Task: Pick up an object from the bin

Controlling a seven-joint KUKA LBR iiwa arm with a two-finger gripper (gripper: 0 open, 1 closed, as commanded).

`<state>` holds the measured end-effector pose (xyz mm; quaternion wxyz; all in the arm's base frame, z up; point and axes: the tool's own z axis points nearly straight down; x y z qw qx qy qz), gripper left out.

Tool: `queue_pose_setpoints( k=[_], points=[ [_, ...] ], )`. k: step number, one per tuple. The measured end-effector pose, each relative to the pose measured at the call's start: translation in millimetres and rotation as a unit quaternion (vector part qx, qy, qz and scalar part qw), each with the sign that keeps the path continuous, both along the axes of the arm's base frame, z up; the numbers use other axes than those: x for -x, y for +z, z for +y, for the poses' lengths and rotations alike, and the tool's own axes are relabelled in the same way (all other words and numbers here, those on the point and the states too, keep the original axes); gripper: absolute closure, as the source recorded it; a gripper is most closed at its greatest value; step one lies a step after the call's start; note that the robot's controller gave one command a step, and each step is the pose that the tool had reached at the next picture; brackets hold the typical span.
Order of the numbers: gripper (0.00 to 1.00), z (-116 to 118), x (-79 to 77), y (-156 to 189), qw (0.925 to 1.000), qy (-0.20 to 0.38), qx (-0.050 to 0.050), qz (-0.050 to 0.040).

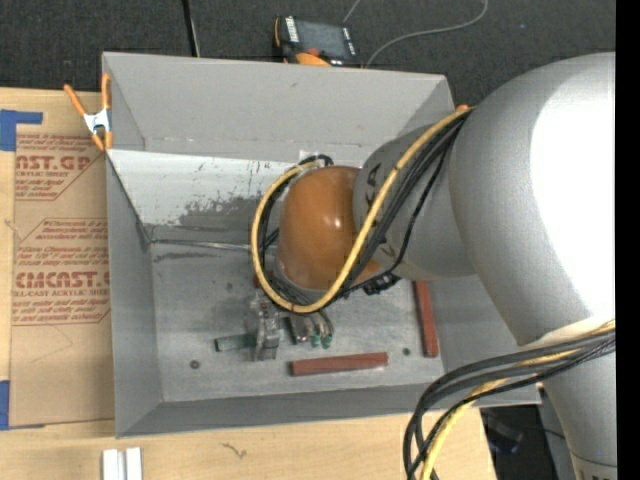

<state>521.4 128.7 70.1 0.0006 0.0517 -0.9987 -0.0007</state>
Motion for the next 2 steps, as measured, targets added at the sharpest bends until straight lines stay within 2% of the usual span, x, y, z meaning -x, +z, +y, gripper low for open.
queue_pose_setpoints(
  k=[1, 2],
  points=[
    [1.00, 20.4, -52.2, 127.8, 0.9923, 0.124, 0.000, -0.0058],
    [1.00, 10.2, -48.6, 259.2, 0.9869, 0.161, 0.000, -0.0071]
  ],
)
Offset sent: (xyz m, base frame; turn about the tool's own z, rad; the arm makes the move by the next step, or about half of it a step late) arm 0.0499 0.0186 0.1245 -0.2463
